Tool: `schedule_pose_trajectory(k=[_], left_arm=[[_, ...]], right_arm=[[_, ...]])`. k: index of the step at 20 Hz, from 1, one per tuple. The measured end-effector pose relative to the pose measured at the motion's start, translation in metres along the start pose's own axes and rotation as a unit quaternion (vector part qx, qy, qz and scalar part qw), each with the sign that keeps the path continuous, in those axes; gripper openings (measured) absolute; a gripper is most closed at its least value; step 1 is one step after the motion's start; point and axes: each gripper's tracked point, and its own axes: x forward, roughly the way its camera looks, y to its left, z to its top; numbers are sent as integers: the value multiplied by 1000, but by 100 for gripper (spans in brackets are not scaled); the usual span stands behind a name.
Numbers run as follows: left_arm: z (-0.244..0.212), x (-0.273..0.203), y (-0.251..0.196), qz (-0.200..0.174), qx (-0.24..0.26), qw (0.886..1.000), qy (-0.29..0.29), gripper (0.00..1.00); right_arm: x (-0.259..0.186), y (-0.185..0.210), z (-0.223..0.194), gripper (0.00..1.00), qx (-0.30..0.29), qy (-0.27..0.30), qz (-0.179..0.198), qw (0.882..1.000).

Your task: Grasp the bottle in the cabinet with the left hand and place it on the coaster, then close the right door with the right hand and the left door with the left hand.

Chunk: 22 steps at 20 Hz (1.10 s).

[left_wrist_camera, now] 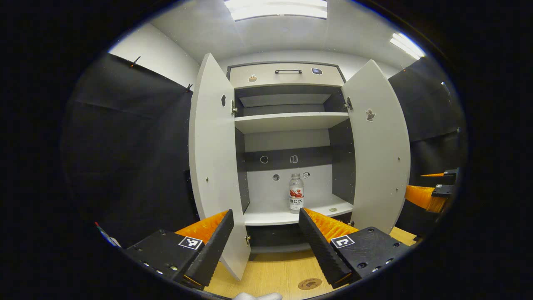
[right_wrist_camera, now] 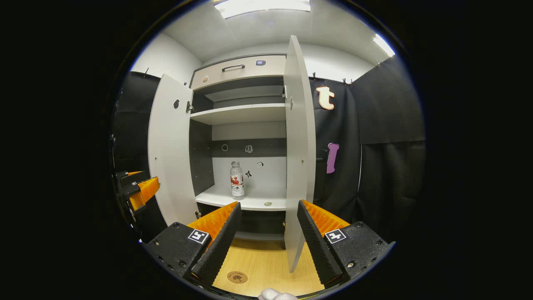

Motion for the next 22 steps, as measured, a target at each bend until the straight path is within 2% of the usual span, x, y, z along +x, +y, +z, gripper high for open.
schedule_pose_trajectory(k=[5, 9, 16, 22], left_arm=[[11, 31, -7, -9, 6, 1000, -10, 96], [26, 75, -28, -34, 0, 999, -26, 96], [39, 192, -62, -51, -13, 998, -41, 95], [-2, 295, -84, -46, -73, 996, 0, 96]], right_arm=[[3, 2, -4, 83, -6, 4, 8, 1000], [7, -4, -4, 83, -17, 12, 3, 1000], [8, -15, 5, 84, -28, 10, -12, 999], [2, -28, 2, 83, -57, 16, -27, 998]])
